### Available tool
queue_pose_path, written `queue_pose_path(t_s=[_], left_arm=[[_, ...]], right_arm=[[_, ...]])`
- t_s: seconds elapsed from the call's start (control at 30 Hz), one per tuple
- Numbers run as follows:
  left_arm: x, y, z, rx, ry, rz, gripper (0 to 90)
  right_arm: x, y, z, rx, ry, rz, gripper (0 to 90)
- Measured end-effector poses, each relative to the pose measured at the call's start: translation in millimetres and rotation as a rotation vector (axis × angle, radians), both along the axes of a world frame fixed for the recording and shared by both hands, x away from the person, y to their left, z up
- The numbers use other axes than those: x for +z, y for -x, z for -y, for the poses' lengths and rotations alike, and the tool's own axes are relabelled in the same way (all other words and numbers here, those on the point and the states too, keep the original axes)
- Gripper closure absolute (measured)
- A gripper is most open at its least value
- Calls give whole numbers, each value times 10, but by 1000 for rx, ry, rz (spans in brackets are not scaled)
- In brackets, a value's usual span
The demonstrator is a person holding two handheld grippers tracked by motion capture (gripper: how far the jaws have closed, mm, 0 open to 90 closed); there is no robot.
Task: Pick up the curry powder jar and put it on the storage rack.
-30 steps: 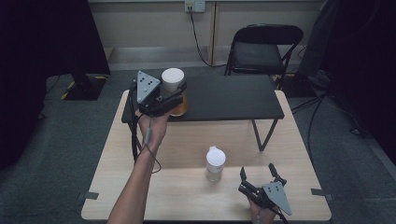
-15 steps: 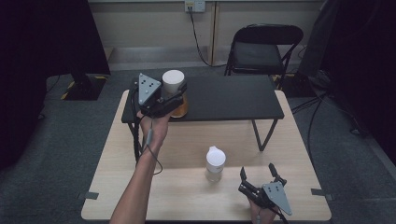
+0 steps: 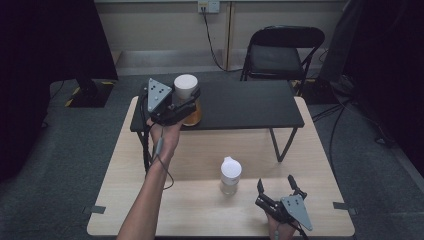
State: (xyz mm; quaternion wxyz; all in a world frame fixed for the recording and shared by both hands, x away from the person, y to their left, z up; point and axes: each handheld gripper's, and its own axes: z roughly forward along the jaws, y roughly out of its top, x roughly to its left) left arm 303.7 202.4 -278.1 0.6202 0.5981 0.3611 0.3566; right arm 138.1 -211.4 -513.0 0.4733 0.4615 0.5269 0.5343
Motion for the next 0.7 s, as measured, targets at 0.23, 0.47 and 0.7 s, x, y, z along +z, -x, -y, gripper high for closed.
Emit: queue_pose_path(t_s=[0.23, 0.47, 0.7], left_arm=[[-1, -45, -32, 16, 51, -22, 31], [-37, 16, -76, 6, 45, 27, 0], [-62, 77, -104, 0, 42, 32, 0]], right_arm=[[0, 1, -9, -5, 1, 0, 16], [0, 1, -10, -6, 1, 0, 16], [0, 1, -10, -6, 0, 0, 16]])
